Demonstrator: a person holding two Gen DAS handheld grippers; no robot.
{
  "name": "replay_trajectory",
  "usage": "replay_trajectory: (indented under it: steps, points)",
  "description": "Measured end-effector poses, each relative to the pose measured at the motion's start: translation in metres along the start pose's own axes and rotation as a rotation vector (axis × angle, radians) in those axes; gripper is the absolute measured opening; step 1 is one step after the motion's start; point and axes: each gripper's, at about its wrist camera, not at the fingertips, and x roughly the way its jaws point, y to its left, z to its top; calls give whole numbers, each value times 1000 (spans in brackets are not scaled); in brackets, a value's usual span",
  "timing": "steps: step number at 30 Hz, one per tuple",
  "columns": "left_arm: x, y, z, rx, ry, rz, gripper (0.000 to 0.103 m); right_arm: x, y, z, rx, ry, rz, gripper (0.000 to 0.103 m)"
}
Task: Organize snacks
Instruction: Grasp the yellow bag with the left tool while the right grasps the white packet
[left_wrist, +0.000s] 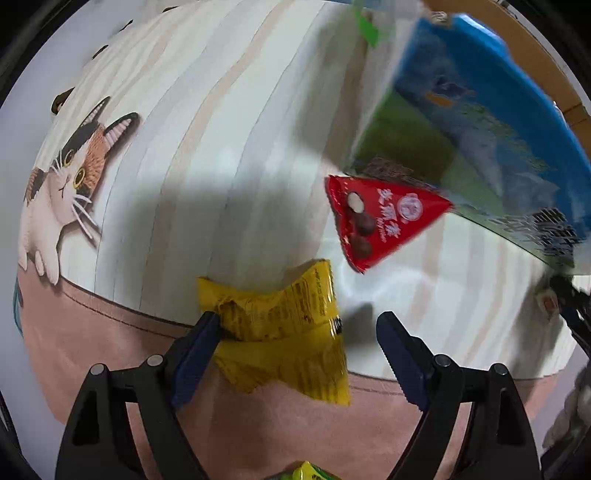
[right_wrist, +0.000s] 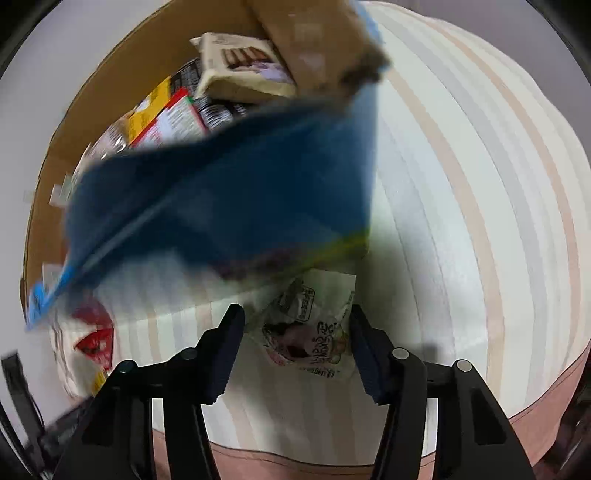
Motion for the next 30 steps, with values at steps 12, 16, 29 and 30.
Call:
replay_trajectory:
  steps: [12,16,29,30]
  points:
    - [0,-30,-58,103,6,-58,76,-1,-2,-105,-159,212,50,59]
    - [17,-32,-73,123,46,-14,78,3,-2,-129,-140,211,43,60]
    - [7,-8,-78,55,63,-86,62,6,11,-141,-120,166,21,59]
    - [2,-7,-81,48,64,-100,62,3,10,-141,-113,168,39,59]
